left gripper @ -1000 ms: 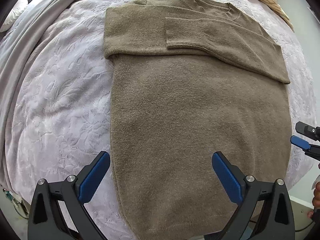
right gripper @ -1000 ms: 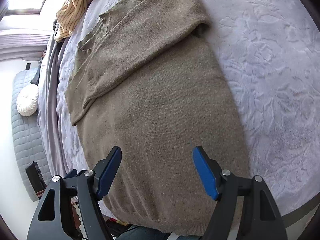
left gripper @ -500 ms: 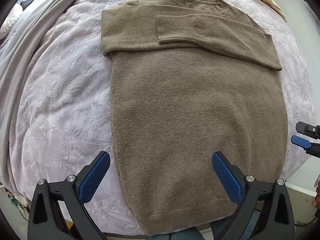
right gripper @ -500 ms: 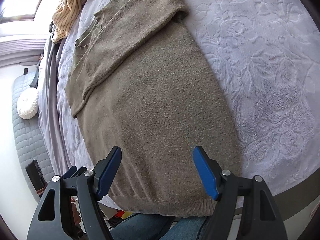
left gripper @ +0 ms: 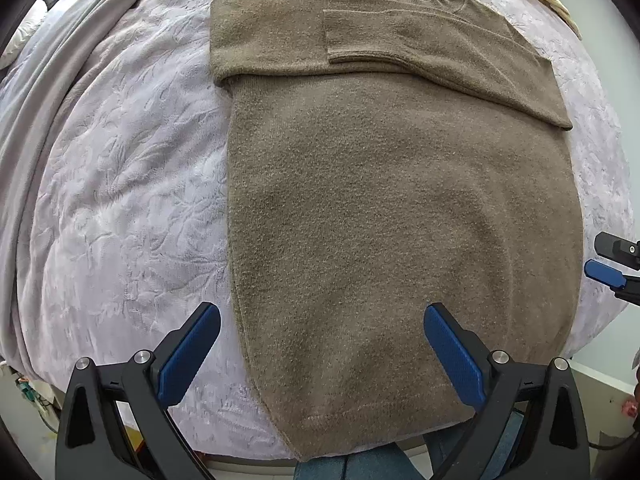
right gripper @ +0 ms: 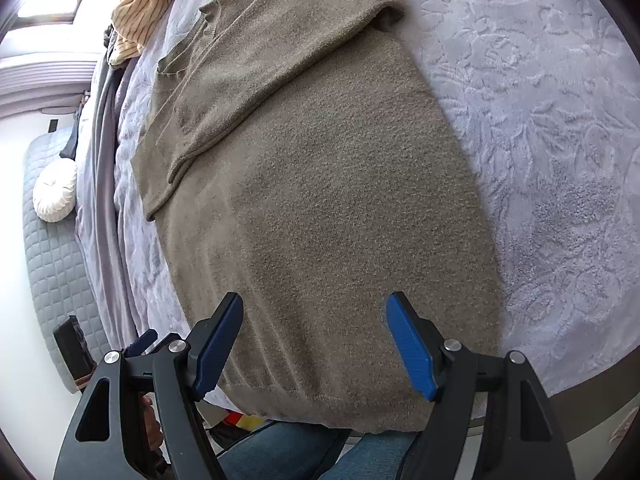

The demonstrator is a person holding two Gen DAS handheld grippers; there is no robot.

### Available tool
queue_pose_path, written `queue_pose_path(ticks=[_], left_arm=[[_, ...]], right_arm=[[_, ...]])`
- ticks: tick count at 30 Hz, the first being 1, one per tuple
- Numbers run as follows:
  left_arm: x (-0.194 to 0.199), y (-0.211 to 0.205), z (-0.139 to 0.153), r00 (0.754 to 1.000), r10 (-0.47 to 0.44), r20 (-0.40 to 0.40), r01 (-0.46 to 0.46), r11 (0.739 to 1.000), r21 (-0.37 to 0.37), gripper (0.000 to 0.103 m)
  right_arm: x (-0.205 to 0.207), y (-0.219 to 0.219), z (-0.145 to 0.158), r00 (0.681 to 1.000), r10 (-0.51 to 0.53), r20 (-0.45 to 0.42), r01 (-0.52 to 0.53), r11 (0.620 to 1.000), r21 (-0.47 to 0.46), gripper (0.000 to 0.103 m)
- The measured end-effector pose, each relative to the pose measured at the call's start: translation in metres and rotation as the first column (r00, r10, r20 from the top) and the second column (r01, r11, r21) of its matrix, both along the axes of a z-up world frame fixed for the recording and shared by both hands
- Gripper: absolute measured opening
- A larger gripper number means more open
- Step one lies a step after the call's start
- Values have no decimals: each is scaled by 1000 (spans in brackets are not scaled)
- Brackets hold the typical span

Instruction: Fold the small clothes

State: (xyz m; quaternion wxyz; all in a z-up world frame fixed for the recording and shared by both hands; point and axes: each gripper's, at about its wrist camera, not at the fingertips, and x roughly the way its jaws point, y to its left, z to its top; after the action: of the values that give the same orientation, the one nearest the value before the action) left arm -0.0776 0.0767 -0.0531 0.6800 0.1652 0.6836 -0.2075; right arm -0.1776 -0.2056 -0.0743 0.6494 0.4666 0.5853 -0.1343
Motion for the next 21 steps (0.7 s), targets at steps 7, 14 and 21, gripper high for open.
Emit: queue_pose_path(ticks=[7,14,21], left_arm=[[-4,2,-12,999,-25,-30,25,999,23,101],[-15,2,-31,993,-48,-105,50,999,17,101],[-26,26,-54,973,-121,-195,126,992,11,101]], right_arm=[[-18,-4,-7,1000,-21,-21,21,1000,11,77],[-36,-8,-17,998,-42,-45,43,999,30,77],[-53,-5,-29,993,76,-86,-71,996,49,77]])
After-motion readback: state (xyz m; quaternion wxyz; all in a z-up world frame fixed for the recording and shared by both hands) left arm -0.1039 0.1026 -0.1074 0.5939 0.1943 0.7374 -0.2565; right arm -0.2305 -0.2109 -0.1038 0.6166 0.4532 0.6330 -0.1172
